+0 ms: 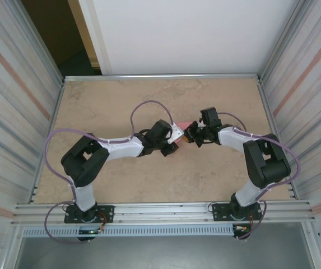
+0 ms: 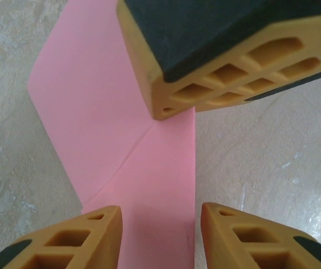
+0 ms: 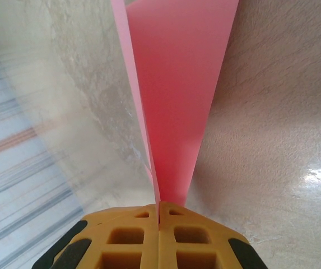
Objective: Fold a paper plane with a square sheet of paper (pick it up from the middle)
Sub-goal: Fold the wing for the fifth time at the center of the table.
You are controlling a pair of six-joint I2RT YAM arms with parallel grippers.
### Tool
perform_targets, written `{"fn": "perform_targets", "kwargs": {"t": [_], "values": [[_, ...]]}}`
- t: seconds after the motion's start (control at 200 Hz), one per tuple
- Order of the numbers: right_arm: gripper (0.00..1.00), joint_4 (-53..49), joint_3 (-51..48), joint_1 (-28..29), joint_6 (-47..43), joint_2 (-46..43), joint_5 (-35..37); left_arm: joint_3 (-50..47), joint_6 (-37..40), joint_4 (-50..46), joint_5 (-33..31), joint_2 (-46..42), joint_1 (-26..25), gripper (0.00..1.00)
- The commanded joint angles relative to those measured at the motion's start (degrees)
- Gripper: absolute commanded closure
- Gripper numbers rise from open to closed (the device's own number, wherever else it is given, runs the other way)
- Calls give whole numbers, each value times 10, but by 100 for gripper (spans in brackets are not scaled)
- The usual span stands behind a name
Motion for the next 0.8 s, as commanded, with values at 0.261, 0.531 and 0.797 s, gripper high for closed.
{"fn": "perform_targets", "kwargs": {"t": [0.261,0.531,0.797], "values": [[82,-5,13,-4,18,9,-26,0,44,12,6,14,-4,74],[47,-34,8,-26,-7,-10,-5,-10,31,23,17,15,-4,88],[32,-88,-1,-79,-73,-49,32,-12,6,17,65,18,2,92]]}}
